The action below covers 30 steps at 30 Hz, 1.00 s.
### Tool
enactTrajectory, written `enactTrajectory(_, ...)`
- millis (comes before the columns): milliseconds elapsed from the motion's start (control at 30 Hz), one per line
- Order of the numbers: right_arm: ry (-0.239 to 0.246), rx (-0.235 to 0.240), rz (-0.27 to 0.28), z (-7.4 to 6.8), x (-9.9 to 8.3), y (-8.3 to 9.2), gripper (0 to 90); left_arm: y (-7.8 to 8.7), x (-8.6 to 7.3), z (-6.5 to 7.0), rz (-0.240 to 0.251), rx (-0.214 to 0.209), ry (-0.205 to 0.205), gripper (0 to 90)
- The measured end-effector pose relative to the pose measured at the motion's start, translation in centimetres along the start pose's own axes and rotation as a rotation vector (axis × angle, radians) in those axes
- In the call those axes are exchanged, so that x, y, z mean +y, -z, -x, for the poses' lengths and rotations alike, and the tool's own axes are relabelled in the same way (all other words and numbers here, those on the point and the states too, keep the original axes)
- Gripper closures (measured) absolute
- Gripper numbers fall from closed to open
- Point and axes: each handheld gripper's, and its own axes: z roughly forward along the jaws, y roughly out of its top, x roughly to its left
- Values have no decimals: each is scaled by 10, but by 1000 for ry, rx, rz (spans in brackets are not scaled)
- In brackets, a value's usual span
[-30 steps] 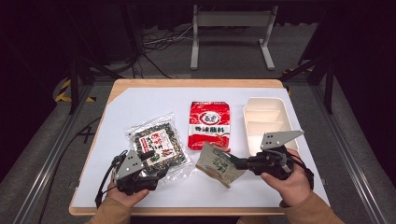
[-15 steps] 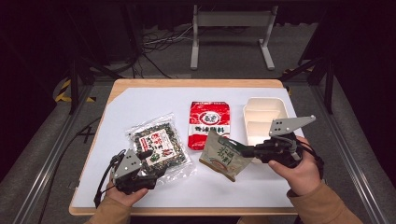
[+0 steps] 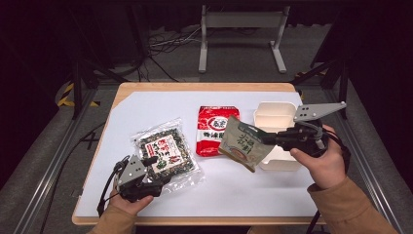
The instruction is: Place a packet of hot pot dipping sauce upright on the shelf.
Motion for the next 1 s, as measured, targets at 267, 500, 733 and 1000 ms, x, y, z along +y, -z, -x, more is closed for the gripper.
enactTrajectory(267, 21, -60, 35, 16, 7, 7, 898, 0, -1, 0, -2, 2, 5, 272)
enactTrajectory(500, 18, -97, 46, 29, 14, 11, 898, 0, -1, -1, -4, -1, 7, 271)
enactTrajectory(733, 7, -116, 40, 44, 22, 16, 898, 1, -1, -3, -1, 6, 10, 271)
enactTrajectory(1000, 11, -146, 32, 57, 31, 22, 898, 4, -3, -9, 7, 21, 30, 271)
